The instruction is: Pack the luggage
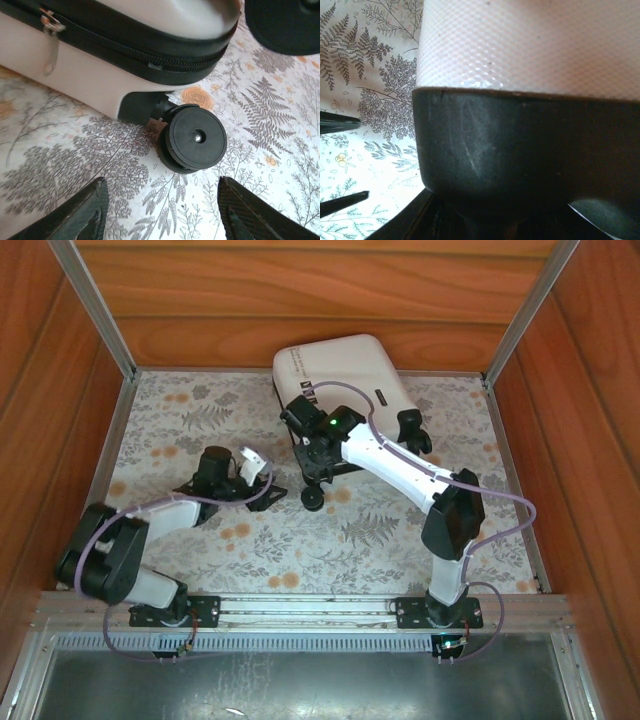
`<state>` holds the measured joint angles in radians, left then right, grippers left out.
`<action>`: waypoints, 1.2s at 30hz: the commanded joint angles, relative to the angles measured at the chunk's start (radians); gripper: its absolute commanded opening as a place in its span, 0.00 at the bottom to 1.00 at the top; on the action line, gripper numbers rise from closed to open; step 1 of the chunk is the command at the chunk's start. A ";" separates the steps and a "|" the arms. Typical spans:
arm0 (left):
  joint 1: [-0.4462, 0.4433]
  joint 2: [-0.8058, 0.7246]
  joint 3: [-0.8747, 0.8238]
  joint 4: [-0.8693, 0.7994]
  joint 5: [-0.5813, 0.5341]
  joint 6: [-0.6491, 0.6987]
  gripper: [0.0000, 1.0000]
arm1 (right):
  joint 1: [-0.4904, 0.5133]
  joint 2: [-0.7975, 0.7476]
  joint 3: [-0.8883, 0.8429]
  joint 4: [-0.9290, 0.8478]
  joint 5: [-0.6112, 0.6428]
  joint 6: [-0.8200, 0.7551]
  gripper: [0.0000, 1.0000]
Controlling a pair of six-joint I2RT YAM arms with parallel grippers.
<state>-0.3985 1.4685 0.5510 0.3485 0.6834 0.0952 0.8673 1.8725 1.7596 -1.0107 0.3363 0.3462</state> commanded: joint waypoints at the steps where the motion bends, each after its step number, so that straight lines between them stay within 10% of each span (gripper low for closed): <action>1: 0.026 0.108 0.083 0.030 0.140 0.101 0.59 | -0.032 -0.065 -0.015 0.127 0.042 -0.105 0.12; 36: -0.026 0.407 0.347 0.276 0.036 -0.012 0.49 | -0.094 -0.161 -0.151 0.234 -0.055 -0.142 0.11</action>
<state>-0.3920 1.8668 0.8818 0.5858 0.7181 0.1074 0.7959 1.7660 1.6081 -0.8803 0.2371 0.2615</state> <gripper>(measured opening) 0.492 0.420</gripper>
